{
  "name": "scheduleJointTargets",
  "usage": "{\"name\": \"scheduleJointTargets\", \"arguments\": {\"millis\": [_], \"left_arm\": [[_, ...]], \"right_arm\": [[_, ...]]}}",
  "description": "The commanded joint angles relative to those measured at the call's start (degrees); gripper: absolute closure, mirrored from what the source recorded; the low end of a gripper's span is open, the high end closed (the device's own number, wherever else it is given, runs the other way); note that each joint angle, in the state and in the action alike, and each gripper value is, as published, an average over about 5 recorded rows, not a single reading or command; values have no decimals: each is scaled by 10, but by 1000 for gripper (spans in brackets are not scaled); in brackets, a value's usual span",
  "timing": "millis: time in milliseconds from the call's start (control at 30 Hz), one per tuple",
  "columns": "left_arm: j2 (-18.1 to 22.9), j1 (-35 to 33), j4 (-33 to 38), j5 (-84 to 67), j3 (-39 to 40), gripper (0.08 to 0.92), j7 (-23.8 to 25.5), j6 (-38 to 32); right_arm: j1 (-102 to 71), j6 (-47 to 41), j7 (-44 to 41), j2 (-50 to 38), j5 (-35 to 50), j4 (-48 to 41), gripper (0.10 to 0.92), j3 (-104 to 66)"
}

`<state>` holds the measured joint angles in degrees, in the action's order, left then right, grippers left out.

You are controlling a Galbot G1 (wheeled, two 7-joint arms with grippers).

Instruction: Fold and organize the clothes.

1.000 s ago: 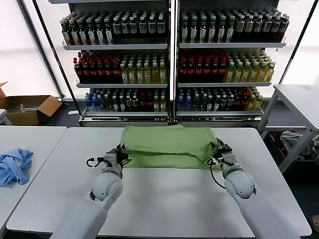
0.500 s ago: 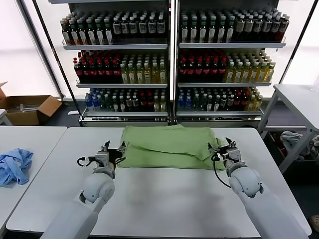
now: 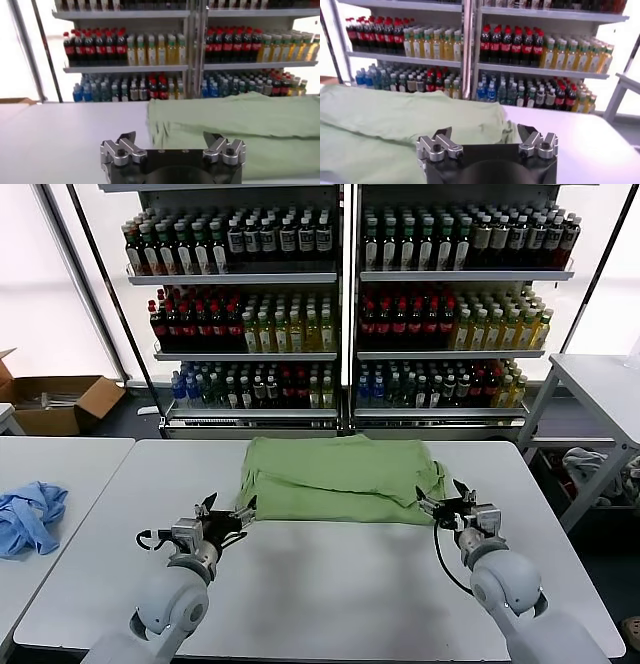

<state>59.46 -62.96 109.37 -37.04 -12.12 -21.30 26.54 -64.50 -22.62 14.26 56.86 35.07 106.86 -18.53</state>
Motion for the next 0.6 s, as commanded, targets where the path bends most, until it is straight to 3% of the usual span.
{"name": "scheduleJointTargets", "arguments": {"millis": [33,600], "left_arm": [[2,-21,-20,-22,-10,177,38,-5],[23,46,-134,-31,2,177,42,-16]], "right_arm": [[-87,52,7,4,32,28,203,-48],[-85,71,9,28,30,5,203,-56]]}}
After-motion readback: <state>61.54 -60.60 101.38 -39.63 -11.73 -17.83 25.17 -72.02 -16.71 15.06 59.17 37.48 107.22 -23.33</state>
